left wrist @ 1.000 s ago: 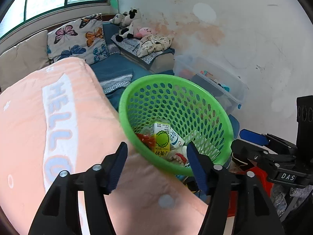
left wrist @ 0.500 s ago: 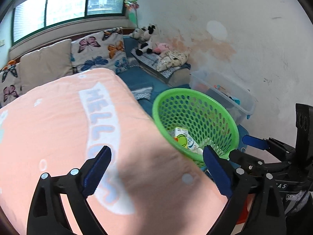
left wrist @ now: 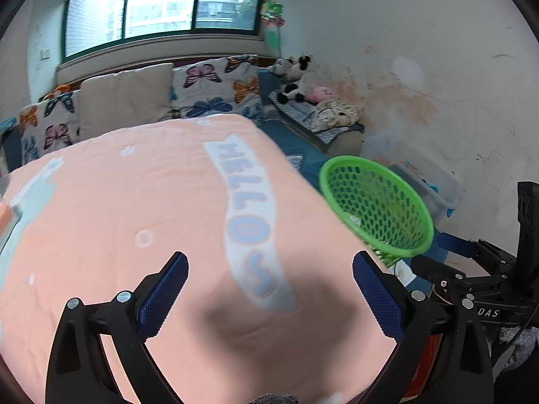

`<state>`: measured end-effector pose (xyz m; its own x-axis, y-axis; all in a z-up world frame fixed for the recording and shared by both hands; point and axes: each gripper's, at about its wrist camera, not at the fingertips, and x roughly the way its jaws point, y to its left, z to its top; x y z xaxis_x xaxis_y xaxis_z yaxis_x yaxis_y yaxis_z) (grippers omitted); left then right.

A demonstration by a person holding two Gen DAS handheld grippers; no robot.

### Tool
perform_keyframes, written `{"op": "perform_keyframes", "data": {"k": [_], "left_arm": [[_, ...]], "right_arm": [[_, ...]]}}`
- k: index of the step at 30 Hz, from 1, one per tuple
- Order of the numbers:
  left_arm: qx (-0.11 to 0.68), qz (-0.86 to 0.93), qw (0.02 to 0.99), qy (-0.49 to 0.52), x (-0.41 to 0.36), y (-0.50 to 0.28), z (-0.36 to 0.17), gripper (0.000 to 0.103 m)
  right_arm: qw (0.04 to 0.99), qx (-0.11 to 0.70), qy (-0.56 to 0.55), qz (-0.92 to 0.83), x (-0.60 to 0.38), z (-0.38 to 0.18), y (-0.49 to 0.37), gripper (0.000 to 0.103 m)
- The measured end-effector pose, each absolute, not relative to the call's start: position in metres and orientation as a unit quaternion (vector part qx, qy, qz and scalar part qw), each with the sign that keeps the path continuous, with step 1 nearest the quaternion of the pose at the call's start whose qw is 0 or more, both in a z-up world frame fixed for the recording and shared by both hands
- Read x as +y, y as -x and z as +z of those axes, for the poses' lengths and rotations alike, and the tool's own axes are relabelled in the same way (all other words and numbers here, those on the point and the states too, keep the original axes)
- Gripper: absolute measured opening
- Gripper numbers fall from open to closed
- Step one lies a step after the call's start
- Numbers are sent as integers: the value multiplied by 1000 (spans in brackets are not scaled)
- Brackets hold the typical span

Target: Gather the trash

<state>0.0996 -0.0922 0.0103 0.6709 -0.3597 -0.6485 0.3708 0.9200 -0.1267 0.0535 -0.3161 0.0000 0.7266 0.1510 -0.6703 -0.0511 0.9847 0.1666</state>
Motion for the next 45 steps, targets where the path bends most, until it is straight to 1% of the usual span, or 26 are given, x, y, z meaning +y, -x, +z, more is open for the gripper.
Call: {"op": "perform_keyframes", "data": {"k": [14,17,21,45], "left_arm": [[350,-135,927,15,-42,-73,4,95],[347,-117,930,19,-35,-68,3,95],[346,-102,933,18,-31,-65,2,95],[341,-79,937,20,-19,-57,4,95]], "right_arm": [[923,368,-74,84,-284,-5,-39,95],[925,363,-69,92,-279,-3,-35,97],[926,359,-65,102,-273,-2,-33,98],[927,353,-52,115,-262,1,-32,99]]}}
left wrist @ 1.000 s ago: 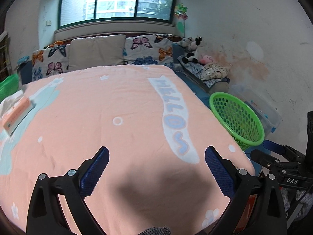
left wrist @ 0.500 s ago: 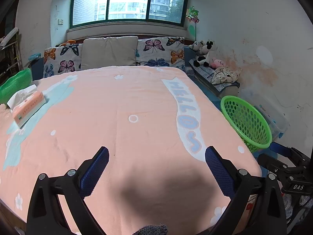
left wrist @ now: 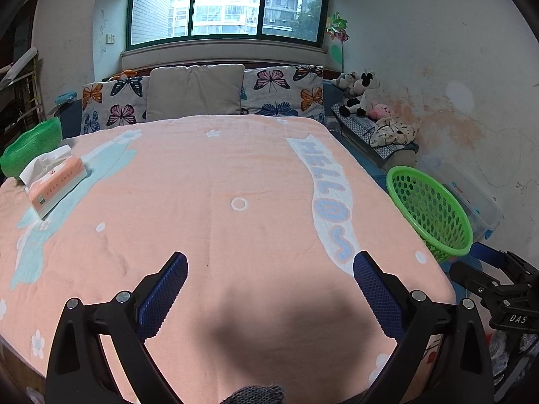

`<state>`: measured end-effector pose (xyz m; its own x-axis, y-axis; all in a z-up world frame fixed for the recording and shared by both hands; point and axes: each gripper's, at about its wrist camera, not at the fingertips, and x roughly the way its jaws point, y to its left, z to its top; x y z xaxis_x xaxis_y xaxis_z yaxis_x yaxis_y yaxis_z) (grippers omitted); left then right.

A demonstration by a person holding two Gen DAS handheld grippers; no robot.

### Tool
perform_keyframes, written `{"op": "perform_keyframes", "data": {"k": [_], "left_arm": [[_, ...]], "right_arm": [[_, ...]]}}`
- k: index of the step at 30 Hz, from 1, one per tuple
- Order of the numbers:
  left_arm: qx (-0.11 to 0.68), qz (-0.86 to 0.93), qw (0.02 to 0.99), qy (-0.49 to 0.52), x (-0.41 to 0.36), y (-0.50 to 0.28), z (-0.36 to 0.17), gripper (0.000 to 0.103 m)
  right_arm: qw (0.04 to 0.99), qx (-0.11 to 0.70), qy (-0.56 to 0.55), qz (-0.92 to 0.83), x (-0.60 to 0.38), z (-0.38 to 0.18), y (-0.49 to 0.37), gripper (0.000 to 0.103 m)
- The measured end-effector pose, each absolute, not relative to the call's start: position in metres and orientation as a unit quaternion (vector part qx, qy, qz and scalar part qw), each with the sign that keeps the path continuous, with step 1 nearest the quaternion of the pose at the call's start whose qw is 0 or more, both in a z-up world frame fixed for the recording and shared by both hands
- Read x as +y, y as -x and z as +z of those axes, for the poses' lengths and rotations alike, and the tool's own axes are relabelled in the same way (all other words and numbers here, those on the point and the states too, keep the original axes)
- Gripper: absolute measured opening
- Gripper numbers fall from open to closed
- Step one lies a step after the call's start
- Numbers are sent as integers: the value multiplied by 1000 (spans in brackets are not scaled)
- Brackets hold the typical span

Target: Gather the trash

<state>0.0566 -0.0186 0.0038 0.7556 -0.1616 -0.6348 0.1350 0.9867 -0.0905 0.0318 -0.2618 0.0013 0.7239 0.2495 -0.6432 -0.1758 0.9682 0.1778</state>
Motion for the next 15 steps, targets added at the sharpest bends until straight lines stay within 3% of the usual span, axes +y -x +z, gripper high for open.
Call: {"op": "perform_keyframes", "data": {"k": [15], "left_arm": [[342,-78,936,20,-16,-55,2,95]], "right_arm": [[929,349,-44,114,-260,3,-31,99]]}}
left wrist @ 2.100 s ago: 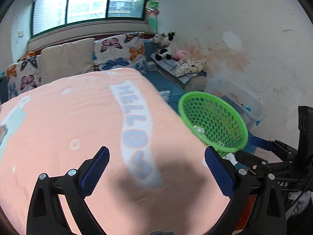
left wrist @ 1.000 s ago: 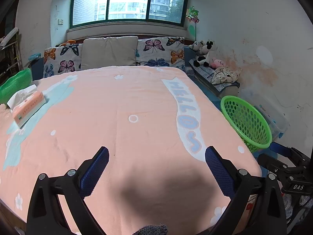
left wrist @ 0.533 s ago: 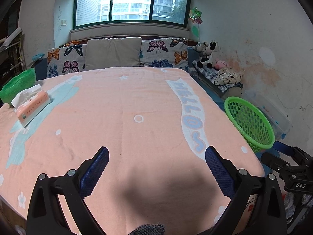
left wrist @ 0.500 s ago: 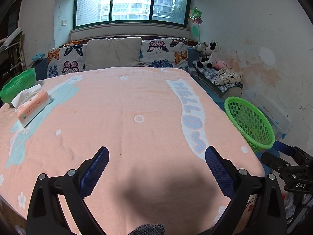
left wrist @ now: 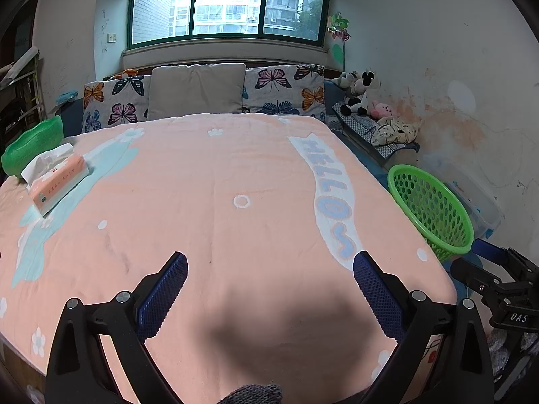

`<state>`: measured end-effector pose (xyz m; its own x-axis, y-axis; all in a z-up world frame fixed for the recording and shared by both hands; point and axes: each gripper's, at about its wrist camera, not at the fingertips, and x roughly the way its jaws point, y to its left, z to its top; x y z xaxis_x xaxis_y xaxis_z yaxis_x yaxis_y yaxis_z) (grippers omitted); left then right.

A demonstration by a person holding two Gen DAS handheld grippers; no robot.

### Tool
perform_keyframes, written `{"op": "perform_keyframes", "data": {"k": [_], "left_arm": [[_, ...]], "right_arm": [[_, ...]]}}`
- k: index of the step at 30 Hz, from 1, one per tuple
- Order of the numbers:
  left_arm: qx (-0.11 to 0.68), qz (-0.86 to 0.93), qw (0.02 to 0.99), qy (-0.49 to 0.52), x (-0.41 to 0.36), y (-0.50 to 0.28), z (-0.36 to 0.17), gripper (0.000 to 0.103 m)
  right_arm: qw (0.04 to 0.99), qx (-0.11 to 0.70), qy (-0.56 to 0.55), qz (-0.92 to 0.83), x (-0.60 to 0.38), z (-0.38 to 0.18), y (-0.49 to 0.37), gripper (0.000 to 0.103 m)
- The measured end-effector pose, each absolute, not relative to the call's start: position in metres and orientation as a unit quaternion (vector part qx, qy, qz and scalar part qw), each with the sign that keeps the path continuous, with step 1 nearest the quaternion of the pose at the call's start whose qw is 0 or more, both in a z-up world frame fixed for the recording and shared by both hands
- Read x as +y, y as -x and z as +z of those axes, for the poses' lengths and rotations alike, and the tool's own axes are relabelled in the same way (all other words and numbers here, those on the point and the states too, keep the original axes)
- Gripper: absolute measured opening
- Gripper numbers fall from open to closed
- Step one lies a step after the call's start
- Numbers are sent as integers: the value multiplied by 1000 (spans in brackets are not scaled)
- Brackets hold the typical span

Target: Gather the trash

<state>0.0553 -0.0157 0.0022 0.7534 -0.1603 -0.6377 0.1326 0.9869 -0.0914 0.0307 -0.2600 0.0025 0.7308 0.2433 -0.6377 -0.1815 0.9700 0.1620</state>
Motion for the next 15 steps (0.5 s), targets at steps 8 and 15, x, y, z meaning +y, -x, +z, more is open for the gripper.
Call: {"op": "perform_keyframes", "data": {"k": [8,15], "left_arm": [[343,-77,936,19,-15,-54,1,95],[345,-75,936,18,-13,-51,-3,96]], "right_arm": [[929,349,-44,114,-259,2,-30,99],[929,349,-42,116,-259,2,-30,99]]}}
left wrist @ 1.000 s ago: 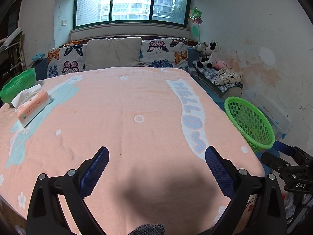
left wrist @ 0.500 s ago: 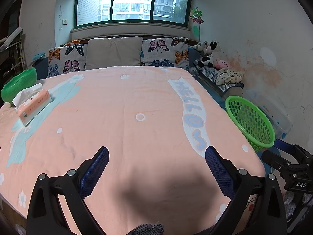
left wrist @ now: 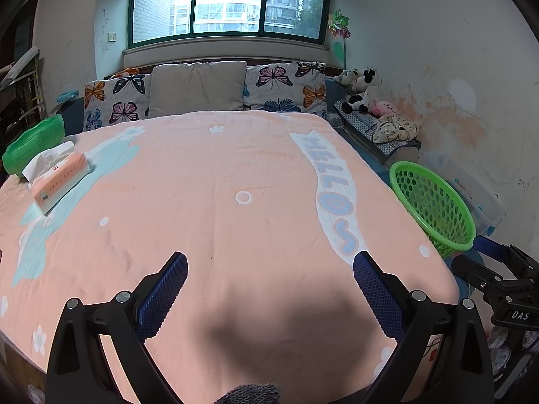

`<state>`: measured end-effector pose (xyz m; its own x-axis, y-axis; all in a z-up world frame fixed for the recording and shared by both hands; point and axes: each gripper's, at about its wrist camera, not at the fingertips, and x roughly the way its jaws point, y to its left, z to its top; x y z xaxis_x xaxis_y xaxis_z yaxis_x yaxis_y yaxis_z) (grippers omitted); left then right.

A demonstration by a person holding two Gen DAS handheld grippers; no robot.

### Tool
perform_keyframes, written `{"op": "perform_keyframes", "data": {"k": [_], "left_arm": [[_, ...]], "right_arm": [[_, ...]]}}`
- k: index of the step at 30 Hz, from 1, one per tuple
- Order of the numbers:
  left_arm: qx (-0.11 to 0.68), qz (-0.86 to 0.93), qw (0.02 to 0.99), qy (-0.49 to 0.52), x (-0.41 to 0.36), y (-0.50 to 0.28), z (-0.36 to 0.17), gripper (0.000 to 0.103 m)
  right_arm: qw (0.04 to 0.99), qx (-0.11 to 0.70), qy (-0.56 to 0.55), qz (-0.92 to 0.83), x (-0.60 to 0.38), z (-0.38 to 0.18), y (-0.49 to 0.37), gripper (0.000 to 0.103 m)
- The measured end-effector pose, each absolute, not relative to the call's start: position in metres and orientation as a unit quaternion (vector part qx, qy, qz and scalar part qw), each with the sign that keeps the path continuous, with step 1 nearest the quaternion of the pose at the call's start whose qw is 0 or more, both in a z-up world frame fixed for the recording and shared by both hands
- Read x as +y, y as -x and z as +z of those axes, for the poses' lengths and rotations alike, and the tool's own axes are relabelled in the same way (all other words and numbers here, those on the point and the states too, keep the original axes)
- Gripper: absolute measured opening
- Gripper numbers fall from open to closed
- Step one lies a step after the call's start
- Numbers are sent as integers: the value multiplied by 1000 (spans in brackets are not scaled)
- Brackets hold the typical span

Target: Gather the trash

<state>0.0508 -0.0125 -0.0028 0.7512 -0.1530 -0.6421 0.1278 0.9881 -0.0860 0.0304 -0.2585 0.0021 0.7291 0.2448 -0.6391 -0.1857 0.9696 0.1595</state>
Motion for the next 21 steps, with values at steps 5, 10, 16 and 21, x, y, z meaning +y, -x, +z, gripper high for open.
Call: {"op": "perform_keyframes", "data": {"k": [5,10,16,21], "left_arm": [[345,-71,936,18,-10,-50,-4,96],[344,-65,937,16,-8,-49,-3,96],[343,-56,937,14,-8,-48,-1,95],[342,-51,938,11,-8,-48,1,95]], "right_arm": [[929,349,-43,117,-258,2,-31,99],[928,350,-43,119,-257,2,-32,99],[927,350,-41,124,-255,1,-32,99],[928,348,-40,127,-254,0,-32,99]]}}
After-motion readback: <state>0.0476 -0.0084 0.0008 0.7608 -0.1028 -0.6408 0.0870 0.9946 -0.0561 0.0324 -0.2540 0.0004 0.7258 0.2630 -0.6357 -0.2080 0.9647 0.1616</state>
